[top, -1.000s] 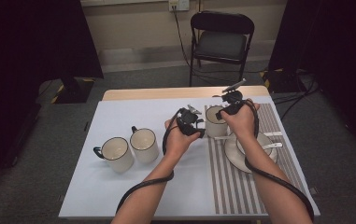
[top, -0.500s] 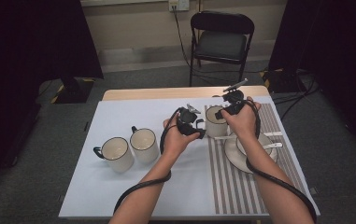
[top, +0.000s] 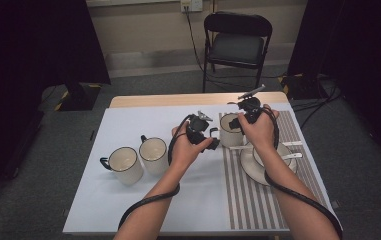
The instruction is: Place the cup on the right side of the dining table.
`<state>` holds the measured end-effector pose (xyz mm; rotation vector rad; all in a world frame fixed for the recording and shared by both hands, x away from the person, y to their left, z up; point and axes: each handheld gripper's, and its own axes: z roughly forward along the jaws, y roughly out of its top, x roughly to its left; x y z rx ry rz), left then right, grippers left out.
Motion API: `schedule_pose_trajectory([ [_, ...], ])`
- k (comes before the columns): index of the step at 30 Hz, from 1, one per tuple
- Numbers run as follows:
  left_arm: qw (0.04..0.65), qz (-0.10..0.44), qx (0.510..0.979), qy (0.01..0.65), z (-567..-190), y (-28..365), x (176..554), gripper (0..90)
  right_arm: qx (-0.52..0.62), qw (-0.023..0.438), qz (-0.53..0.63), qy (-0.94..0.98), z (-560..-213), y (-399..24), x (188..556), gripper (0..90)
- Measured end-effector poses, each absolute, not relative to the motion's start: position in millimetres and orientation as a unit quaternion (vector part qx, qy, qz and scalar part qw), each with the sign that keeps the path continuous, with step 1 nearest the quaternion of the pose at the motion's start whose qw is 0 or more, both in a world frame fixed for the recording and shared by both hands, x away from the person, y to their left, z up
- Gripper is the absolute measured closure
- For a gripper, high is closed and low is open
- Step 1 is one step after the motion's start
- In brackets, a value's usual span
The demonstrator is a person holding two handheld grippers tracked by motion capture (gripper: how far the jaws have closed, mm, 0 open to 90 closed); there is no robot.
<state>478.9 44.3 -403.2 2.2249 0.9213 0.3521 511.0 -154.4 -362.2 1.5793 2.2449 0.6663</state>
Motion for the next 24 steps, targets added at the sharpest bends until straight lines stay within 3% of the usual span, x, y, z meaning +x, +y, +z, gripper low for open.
schedule_pose_trajectory([
  [24, 0.352, 0.126, 0.859, 0.350, -398.2, 53.2, 461.7, 19.3, 0.521, 0.155, 0.240, 0.804, -352.5, -149.7, 492.3, 16.6],
])
